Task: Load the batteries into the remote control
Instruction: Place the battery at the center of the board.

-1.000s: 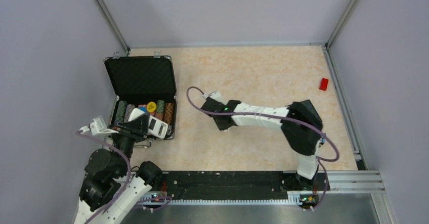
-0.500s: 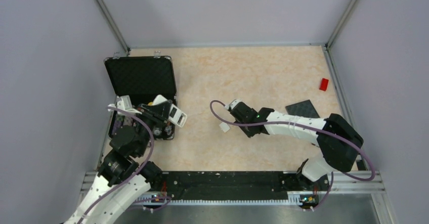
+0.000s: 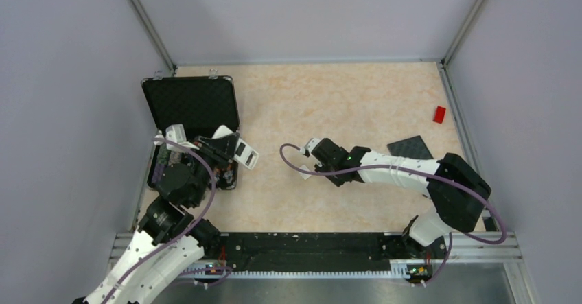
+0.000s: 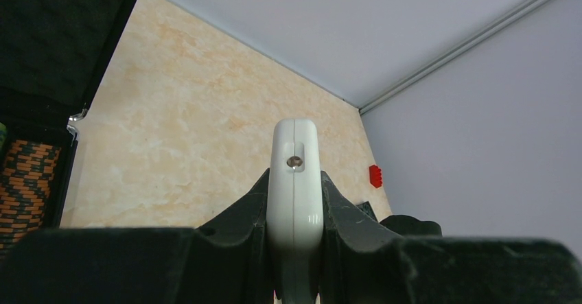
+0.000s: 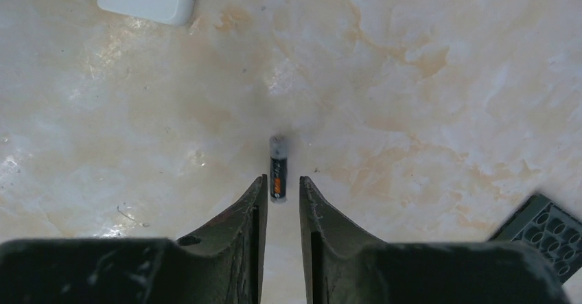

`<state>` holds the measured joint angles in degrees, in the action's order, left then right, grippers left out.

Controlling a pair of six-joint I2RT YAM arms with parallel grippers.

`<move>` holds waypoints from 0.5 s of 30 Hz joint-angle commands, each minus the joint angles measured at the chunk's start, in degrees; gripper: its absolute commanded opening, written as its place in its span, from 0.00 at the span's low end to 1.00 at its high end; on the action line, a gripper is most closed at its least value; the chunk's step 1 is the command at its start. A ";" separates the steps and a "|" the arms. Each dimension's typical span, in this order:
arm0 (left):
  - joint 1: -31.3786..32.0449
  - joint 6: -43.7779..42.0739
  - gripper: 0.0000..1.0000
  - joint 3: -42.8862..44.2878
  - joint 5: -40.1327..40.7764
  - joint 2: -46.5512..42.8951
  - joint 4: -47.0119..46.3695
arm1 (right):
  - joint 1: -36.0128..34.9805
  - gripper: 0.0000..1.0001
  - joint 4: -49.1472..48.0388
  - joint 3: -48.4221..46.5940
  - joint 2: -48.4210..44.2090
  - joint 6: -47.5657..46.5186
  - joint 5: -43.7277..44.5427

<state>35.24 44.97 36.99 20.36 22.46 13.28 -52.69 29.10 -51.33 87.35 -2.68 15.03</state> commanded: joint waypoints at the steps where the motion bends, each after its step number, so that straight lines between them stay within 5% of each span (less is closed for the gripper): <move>1: -0.14 -1.03 0.00 0.95 -0.37 -1.13 -2.49 | 0.22 0.29 -1.42 -0.88 0.19 -1.58 -0.43; 4: -0.16 -1.46 0.00 1.75 -0.30 -1.35 -1.30 | 0.25 0.42 -0.72 -2.07 -0.59 0.91 -0.01; 8: -0.14 -2.48 0.00 3.25 -0.14 -1.70 0.11 | 0.26 0.44 2.23 -5.83 -1.37 10.68 3.29; 15: -0.10 -3.65 0.00 6.97 1.85 -1.84 4.08 | 3.08 0.42 14.86 -14.14 -0.93 50.01 7.69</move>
<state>35.24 43.03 40.10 20.86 21.34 17.47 -51.77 36.71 -60.71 87.66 20.36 20.16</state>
